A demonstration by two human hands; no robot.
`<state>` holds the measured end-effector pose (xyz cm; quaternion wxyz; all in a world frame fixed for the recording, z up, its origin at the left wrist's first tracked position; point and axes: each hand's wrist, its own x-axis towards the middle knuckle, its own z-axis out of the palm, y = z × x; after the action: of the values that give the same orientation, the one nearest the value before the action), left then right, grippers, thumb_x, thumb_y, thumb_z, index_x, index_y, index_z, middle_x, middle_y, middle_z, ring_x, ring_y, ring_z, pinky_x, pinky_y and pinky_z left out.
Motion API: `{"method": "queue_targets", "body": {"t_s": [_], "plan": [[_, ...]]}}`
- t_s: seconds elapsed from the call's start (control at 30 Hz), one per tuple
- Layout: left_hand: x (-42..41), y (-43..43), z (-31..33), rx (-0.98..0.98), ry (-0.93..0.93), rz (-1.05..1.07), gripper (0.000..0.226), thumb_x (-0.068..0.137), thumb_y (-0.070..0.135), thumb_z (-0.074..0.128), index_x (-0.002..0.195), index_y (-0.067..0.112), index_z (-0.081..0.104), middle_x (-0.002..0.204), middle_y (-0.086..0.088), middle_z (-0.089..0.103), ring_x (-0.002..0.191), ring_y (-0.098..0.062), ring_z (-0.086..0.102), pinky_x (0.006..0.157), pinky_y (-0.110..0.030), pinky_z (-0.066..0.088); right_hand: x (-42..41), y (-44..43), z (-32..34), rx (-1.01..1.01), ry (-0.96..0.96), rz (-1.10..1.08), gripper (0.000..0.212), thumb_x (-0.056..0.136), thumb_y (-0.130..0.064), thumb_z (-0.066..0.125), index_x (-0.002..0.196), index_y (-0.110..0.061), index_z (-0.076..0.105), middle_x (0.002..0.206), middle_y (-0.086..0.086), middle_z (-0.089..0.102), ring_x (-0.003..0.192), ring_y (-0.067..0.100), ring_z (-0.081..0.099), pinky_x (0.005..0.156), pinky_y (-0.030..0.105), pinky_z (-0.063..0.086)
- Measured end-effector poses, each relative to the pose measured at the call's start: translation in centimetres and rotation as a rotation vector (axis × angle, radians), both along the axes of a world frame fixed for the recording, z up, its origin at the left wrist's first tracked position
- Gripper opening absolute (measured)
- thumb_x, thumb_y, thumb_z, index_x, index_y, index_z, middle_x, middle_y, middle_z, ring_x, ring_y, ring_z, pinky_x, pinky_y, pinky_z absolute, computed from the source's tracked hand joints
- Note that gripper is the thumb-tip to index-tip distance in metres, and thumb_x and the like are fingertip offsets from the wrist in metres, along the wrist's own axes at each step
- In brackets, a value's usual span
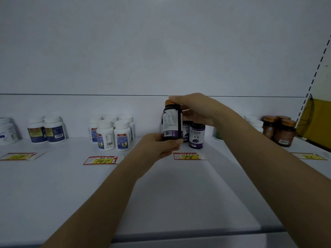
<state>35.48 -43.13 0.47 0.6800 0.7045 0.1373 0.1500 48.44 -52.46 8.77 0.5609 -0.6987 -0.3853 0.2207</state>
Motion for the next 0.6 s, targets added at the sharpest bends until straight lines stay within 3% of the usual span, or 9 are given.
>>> {"method": "queue_targets", "body": {"t_s": [0.07,0.2,0.33,0.5,0.6], "plan": [[0.0,0.1,0.0,0.074,-0.007,0.036,0.051,0.079,0.016,0.073,0.126,0.01,0.056,0.112,-0.005,0.069,0.103,-0.015,0.065,0.094,-0.028,0.049,-0.1,-0.2,0.5,-0.018,-0.066,0.011,0.022,0.091,-0.032,0.062,0.096,-0.012,0.068,0.091,0.001,0.07,0.08,0.013,0.066,0.067,0.021,0.055],[0.2,0.3,0.0,0.258,-0.026,0.143,0.051,0.077,0.016,0.075,0.125,0.015,0.058,0.113,0.002,0.067,0.1,-0.008,0.062,0.085,-0.018,0.044,-0.3,-0.9,1.6,-0.106,-0.273,0.045,0.025,0.093,-0.033,0.058,0.11,-0.017,0.065,0.108,-0.002,0.068,0.096,0.011,0.066,0.078,0.022,0.054],[1.0,0.0,0.3,0.411,-0.013,0.204,0.054,0.08,0.018,0.073,0.13,0.012,0.052,0.126,-0.002,0.061,0.111,-0.017,0.057,0.092,-0.022,0.039,-0.9,-0.9,2.7,-0.23,-0.467,0.009,0.031,0.089,-0.033,0.065,0.115,-0.018,0.058,0.108,0.001,0.066,0.094,0.015,0.067,0.078,0.028,0.059],[2.0,0.4,1.1,0.874,0.174,0.268,0.048,0.09,0.033,0.061,0.131,0.011,0.047,0.129,-0.007,0.057,0.115,-0.022,0.054,0.084,-0.023,0.037,-1.3,-0.8,3.6,-0.25,-0.66,-0.077,0.034,0.091,-0.032,0.061,0.12,-0.015,0.055,0.112,0.002,0.061,0.095,0.017,0.064,0.074,0.024,0.057],[2.1,1.1,1.0,1.214,0.366,0.31,0.048,0.093,0.041,0.052,0.13,0.011,0.045,0.127,-0.01,0.054,0.112,-0.026,0.054,0.087,-0.032,0.044,-1.2,-0.8,3.2,-0.302,-0.879,-0.165,0.039,0.09,-0.038,0.06,0.122,-0.016,0.056,0.113,-0.001,0.055,0.1,0.015,0.054,0.076,0.022,0.046]]}}
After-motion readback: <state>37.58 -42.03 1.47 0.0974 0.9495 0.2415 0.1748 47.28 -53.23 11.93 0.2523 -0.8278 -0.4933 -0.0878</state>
